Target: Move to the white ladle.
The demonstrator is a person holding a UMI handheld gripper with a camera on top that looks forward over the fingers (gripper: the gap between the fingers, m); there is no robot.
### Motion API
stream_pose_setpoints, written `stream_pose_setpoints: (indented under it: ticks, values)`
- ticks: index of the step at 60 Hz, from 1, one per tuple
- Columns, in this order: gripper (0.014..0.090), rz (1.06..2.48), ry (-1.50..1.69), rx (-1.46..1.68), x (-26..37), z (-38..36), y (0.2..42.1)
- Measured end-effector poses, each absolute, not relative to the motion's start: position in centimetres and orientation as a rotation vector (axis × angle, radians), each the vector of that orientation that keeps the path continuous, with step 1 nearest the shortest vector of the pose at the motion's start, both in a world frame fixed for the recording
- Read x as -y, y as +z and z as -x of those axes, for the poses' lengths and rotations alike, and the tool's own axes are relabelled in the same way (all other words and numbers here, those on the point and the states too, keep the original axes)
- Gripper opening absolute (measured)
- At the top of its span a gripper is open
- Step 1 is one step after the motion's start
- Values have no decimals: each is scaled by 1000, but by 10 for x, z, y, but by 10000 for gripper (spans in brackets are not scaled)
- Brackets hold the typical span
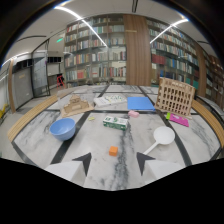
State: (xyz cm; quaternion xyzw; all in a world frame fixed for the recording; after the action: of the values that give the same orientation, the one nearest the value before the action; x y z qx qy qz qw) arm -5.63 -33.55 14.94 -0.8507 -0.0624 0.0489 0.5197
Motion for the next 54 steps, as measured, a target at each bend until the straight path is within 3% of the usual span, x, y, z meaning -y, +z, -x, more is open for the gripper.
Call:
stream_pose_setpoints:
  ticks: [31, 54]
  values:
    - [860, 2143, -15, 78, 377, -31, 95]
    - [860, 2177, -113, 39, 304, -120, 80]
